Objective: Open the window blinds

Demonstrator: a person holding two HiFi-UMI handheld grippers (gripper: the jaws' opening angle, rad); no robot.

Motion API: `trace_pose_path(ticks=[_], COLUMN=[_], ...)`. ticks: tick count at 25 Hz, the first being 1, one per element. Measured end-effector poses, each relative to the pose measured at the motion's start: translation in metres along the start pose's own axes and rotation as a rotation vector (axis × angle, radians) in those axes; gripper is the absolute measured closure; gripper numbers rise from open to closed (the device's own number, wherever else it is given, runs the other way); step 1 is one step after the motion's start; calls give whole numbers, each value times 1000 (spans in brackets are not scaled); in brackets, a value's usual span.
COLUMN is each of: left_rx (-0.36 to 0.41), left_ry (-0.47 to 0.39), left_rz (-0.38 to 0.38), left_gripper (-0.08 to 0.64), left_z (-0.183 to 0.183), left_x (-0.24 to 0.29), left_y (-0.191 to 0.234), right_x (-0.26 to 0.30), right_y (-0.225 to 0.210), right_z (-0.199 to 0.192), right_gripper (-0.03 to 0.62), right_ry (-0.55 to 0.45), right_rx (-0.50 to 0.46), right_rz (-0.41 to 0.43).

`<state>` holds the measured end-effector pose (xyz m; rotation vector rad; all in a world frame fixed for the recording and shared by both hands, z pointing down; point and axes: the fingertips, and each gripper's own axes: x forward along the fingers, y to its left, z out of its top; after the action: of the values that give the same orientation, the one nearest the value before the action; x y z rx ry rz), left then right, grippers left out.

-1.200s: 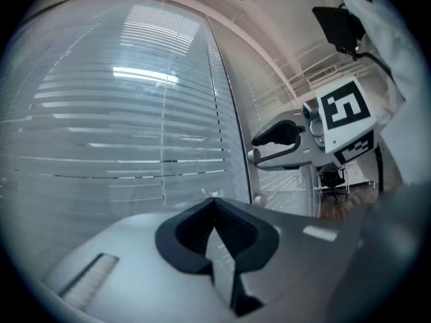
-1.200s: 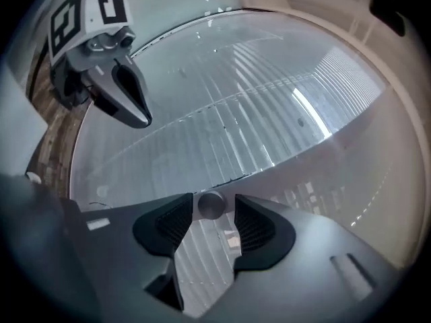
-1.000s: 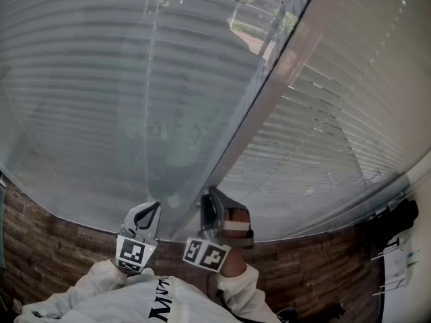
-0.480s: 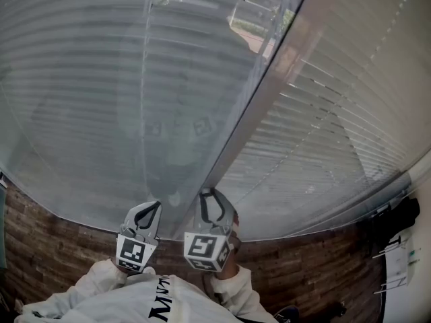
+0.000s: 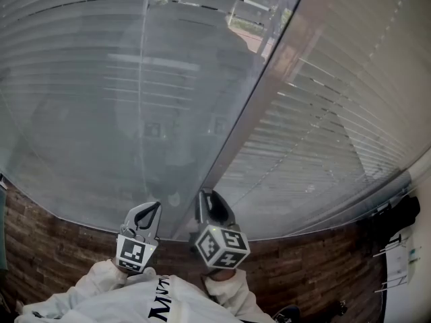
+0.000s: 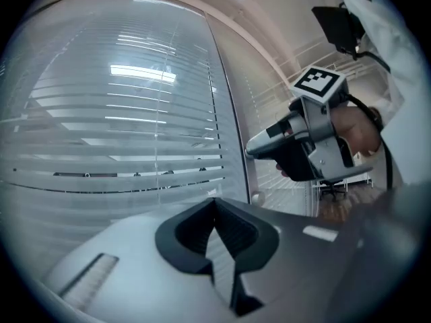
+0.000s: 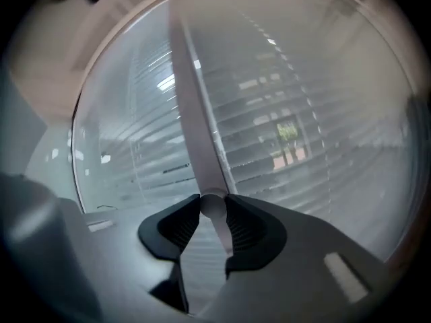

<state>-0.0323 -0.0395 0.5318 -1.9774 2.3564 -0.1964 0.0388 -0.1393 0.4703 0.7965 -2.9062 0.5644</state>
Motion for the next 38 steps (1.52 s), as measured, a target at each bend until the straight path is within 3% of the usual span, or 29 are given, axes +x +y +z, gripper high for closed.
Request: trace_pose_path(ticks=[3, 6, 11, 15, 22, 25, 31, 38], left_rx=[-1, -3, 3, 4, 4, 5, 8, 13], left_ry=[1, -1, 2, 4, 4, 2, -4, -8], left_rz=[-1, 0, 2, 0, -4, -11, -18, -19], left_gripper=[560, 560, 560, 560, 560, 560, 560, 560], left_z=[0, 0, 0, -1, -1, -1, 3, 2], left_x=[0, 0, -1, -1, 0, 1, 1, -1], left_y=[0, 0, 2, 2, 1, -1, -4, -5], right_x=[0, -1, -3, -1, -9, -17, -25, -20], right_y=[-5, -7, -13, -12, -13, -12, 10, 26], right_z=[0, 0, -3, -1, 11, 20, 32, 16], right_gripper=[465, 465, 465, 465, 451, 451, 450, 451], right_ry=[-46, -101, -130, -150, -153, -174, -144, -38], right_rx=[392, 635, 874, 900, 754, 600, 81, -526], right_rz=[89, 148, 182, 218, 220, 200, 145, 45])
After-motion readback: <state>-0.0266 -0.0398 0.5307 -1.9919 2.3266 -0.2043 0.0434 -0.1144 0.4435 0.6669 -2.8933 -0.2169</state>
